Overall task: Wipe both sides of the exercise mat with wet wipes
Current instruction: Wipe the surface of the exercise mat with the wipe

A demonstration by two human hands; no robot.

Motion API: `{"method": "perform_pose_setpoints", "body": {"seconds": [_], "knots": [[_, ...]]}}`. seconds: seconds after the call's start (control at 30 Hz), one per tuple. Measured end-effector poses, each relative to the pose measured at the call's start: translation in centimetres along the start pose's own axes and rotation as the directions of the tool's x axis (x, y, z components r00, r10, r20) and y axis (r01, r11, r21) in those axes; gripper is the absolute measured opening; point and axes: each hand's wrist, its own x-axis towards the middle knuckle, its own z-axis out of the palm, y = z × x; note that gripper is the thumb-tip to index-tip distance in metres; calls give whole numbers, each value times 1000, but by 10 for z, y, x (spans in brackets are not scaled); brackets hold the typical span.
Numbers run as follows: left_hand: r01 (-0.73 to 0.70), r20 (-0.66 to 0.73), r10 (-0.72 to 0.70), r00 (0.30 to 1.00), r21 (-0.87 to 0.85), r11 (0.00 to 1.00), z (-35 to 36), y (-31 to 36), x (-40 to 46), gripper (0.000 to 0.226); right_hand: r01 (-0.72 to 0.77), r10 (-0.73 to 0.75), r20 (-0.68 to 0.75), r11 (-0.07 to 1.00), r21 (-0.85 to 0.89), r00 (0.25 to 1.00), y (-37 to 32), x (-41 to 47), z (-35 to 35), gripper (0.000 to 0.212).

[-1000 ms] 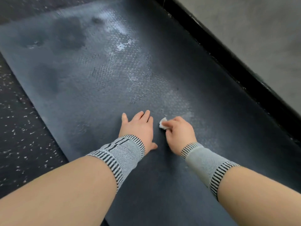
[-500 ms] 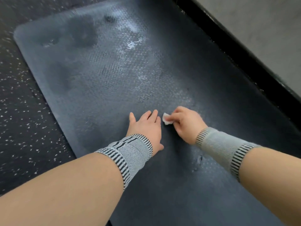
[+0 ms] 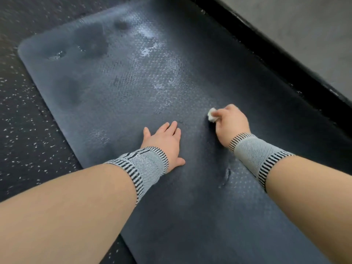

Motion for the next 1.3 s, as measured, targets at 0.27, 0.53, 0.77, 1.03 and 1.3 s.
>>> {"method": "perform_pose_setpoints", "body": {"seconds": [0.27,0.53,0.77,1.03,1.3], "knots": [[44,-106,-48,993,-34,998,19,4,-18,80,418,-423,224,906,74,878,-30,-71,16,24],[-52,10,51,999,130,990,10,0,-37,82,190,-200,127,978,86,972,-24,-84,28,24],[-105,57,95,994,217,970,23,5,-58,79,-20,20,38,1000,11,999,33,-67,1,31],[21,-39,-18,999,78,997,48,18,-62,77,253,-268,116,958,134,956,6,-123,22,27],[56,-34,-55,998,39,998,58,16,-75,75,-185,180,67,980,76,981,16,-137,19,34]]}}
